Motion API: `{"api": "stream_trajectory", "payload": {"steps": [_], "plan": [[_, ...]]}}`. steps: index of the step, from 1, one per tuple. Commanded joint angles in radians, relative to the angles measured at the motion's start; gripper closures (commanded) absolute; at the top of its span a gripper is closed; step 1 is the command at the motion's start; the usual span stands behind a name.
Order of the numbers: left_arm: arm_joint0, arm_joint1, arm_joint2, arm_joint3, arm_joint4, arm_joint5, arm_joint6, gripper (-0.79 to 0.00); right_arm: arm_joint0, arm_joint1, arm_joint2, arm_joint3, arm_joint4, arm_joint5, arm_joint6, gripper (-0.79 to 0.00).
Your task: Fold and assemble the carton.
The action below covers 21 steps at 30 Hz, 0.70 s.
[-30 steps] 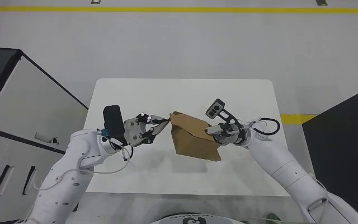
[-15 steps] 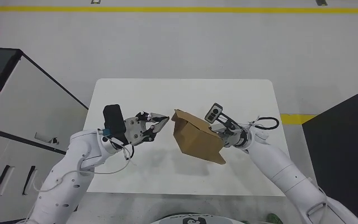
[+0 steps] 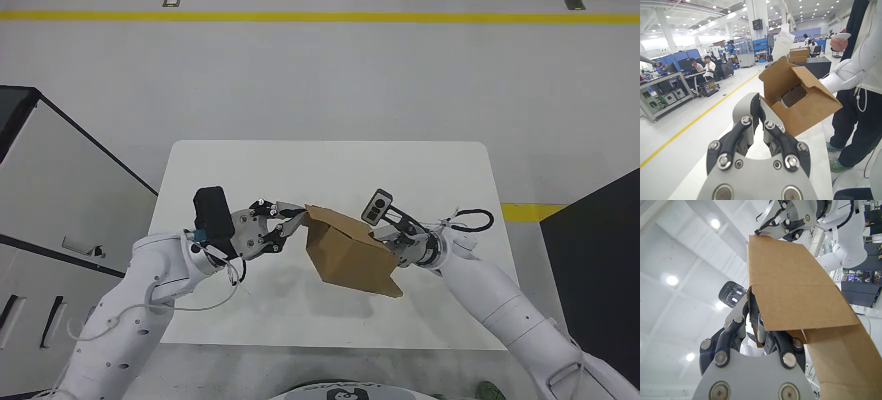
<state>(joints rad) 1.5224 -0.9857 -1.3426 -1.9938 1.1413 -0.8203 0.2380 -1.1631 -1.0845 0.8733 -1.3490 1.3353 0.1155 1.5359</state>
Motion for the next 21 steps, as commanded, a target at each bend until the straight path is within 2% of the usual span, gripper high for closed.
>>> {"api": "stream_trajectory", "payload": {"steps": [1,9,21], "plan": [[-0.005,0.000,0.002,0.003,-0.004,-0.009,0.001,0.000,0.000,0.000,0.001,0.002,0.002,-0.002,0.000,0.000],[-0.011,-0.001,0.006,-0.012,-0.001,-0.041,-0.011,0.000,0.003,-0.004,-0.002,0.011,0.003,-0.002,0.000,0.000],[-0.023,-0.002,0.019,-0.029,0.063,-0.042,-0.036,0.000,0.019,-0.014,-0.010,0.035,-0.006,-0.003,0.000,0.000]]}}
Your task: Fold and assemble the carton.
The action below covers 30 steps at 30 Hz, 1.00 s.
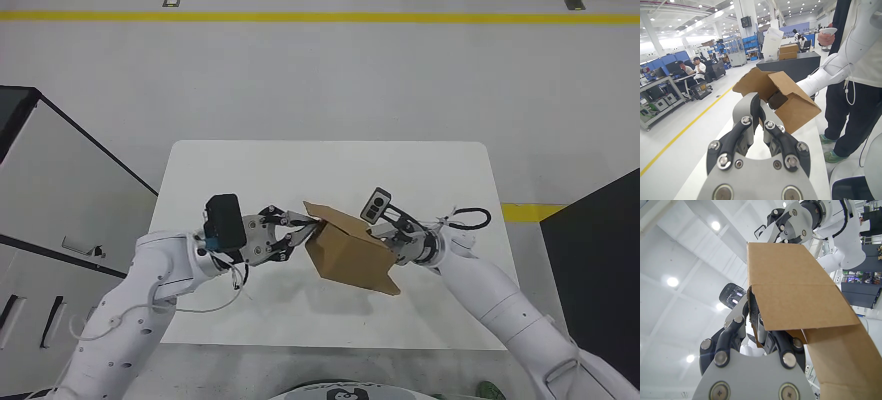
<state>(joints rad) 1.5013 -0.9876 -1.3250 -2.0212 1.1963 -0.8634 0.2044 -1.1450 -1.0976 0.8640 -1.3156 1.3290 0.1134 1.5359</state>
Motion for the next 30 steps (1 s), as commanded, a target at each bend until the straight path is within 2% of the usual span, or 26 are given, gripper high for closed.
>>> {"api": "stream_trajectory", "payload": {"steps": [1,23,30], "plan": [[-0.003,0.000,0.002,-0.002,0.015,0.003,-0.004,0.000,0.002,-0.002,-0.001,0.003,-0.002,-0.001,0.000,0.000],[-0.032,-0.004,0.025,0.033,0.016,-0.008,-0.012,0.000,0.019,-0.020,-0.006,0.033,-0.017,-0.005,0.000,0.000],[-0.035,-0.003,0.010,0.031,0.006,-0.007,-0.015,0.000,0.023,-0.024,0.000,0.042,-0.016,-0.004,0.000,0.000]]}}
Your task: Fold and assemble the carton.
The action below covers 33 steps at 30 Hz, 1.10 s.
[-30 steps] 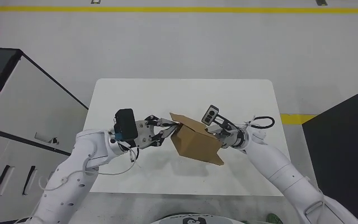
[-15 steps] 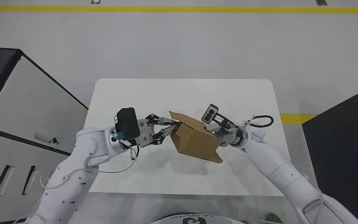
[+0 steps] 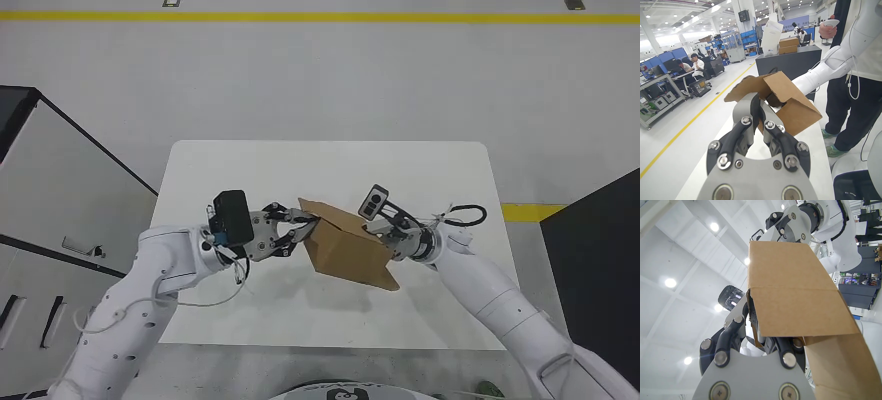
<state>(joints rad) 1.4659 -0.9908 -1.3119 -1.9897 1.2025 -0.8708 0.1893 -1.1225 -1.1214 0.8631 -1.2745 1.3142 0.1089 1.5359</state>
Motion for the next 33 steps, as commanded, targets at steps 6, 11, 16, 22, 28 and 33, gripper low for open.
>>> {"api": "stream_trajectory", "payload": {"steps": [6,11,16,22,28,33], "plan": [[0.004,0.000,0.000,-0.002,-0.002,-0.001,-0.004,0.000,0.000,-0.003,0.004,0.002,-0.001,0.001,0.000,0.000],[-0.002,-0.002,0.018,0.001,-0.002,-0.003,-0.013,0.000,-0.002,-0.005,0.005,0.003,-0.002,0.003,0.000,0.000],[-0.004,-0.002,0.013,0.003,-0.009,0.003,-0.013,0.000,-0.005,-0.006,0.009,0.006,-0.002,0.004,0.000,0.000],[0.000,-0.002,0.013,0.000,-0.014,0.003,-0.015,0.000,-0.008,-0.007,0.012,0.005,-0.005,0.005,0.000,0.000],[0.000,-0.003,0.019,0.002,-0.012,0.006,-0.024,0.000,-0.011,-0.010,0.010,0.002,-0.006,0.005,0.000,0.000],[0.007,-0.002,0.004,-0.004,-0.010,0.015,-0.020,0.000,-0.019,-0.012,0.011,0.004,0.016,0.019,0.000,0.000]]}}
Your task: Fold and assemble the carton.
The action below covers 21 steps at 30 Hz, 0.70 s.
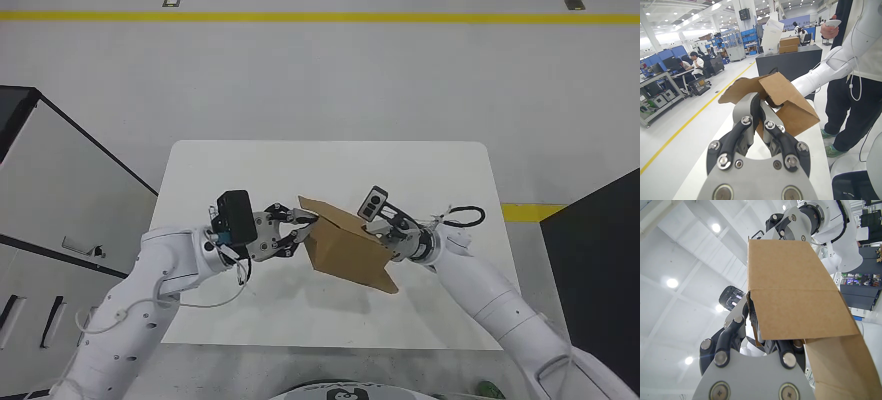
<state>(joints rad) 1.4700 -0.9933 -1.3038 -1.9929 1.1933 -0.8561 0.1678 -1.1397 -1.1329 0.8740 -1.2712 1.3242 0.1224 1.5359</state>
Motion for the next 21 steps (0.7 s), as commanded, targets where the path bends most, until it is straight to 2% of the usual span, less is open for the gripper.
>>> {"api": "stream_trajectory", "payload": {"steps": [1,12,21], "plan": [[0.005,0.001,-0.008,-0.002,-0.002,0.002,0.004,0.000,-0.002,-0.001,0.000,0.004,0.006,0.008,0.000,0.000],[0.038,0.002,-0.050,-0.032,0.044,0.031,0.078,0.000,-0.009,-0.006,-0.001,0.021,0.018,0.029,0.000,0.000],[0.062,0.004,-0.052,-0.072,0.203,0.070,0.148,0.000,-0.015,-0.008,0.000,0.044,0.009,0.077,0.000,0.000]]}}
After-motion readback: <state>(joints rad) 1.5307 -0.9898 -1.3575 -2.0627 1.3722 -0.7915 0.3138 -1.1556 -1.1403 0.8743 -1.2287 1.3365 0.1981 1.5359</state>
